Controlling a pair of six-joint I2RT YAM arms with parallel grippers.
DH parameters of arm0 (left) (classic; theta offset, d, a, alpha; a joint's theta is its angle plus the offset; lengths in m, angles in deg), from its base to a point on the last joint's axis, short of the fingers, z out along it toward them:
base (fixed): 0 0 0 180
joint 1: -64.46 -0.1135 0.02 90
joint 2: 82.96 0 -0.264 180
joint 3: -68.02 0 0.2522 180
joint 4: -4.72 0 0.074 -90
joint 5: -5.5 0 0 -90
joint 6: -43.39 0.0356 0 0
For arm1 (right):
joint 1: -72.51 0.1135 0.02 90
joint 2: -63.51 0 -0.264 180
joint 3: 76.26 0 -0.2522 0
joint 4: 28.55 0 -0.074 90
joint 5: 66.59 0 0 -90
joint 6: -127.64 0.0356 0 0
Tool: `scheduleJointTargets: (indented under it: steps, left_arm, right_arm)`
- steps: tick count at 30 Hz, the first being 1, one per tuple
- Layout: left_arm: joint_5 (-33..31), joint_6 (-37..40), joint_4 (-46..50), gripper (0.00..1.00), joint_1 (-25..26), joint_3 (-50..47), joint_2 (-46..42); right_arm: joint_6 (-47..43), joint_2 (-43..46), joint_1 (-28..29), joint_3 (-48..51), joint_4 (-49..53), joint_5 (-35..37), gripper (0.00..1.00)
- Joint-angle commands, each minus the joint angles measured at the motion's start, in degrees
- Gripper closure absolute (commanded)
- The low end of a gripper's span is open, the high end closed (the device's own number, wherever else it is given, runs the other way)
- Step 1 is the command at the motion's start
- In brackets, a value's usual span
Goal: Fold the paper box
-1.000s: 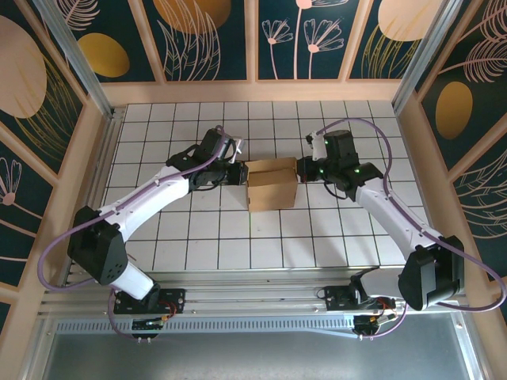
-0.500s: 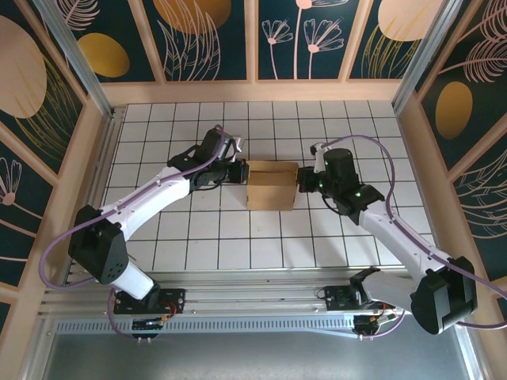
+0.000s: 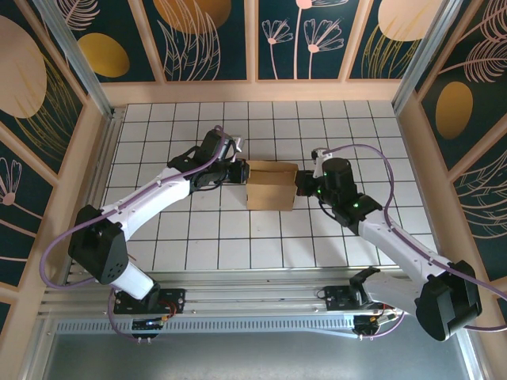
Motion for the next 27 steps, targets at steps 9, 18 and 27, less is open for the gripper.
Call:
scheduleJointTargets:
  steps: [9,18,27]
  left_arm:
    - [1.31,-0.42,-0.49,0.88,0.33,-1.51,-1.27]
    - [1.58,-0.69,-0.93,0.88,0.34,-2.23,-1.54]
    - [1.85,-0.78,-0.93,0.88,0.29,-1.97,-1.45]
  right_arm:
    - [6.07,0.38,1.18,-0.06,2.26,-0.01,1.00]
    - [2.83,0.50,2.41,3.23,2.28,2.99,1.00]
    - [0.96,0.16,3.40,5.46,2.62,6.23,1.00]
